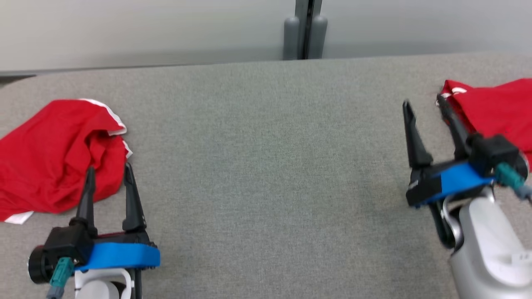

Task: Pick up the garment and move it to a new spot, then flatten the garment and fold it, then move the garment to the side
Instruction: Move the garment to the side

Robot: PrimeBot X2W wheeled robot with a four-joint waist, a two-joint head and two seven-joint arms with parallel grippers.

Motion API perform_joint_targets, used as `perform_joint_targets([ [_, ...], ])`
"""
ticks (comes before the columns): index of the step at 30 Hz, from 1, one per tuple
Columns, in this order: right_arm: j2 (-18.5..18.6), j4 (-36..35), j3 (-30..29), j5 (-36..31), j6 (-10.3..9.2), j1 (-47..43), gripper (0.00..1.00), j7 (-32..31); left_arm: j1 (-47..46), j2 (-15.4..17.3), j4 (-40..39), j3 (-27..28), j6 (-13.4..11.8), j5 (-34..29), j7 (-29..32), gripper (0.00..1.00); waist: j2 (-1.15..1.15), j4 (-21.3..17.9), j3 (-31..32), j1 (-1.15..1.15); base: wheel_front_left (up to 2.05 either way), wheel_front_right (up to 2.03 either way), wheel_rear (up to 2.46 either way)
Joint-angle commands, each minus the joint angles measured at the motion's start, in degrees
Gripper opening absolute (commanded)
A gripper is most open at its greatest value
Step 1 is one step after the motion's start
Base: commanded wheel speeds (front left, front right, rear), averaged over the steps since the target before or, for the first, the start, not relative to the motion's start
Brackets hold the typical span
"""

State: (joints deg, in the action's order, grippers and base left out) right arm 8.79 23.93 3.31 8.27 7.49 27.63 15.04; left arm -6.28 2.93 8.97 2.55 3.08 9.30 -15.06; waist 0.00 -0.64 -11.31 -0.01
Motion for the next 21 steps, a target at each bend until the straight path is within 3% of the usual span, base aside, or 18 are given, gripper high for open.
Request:
perform_joint_targets([
  [1,-0.65,-1.13,-0.17,0.37,0.01,-2.89,1.00,0.19,0.79,-0.07,0.28,-0.46,-0.09,0.27,-0.16,1.00,0.00,-0.46,1.45,0.01,0.00,0.00,0.00],
  [11,-3.68,-9.76,-3.17,0.03,0.01,-17.16,1.00,-1.33,3.88,-0.06,0.87,-2.87,-1.13,1.70,-0.16,1.00,0.00,0.06,4.77,0.01,0.00,0.00,0.00],
  [21,-5.33,-15.30,-5.35,-0.93,0.01,-22.56,1.00,-3.99,4.60,-0.06,1.54,-3.28,-1.36,1.09,-0.16,1.00,0.00,0.27,5.04,0.01,0.00,0.00,0.00],
])
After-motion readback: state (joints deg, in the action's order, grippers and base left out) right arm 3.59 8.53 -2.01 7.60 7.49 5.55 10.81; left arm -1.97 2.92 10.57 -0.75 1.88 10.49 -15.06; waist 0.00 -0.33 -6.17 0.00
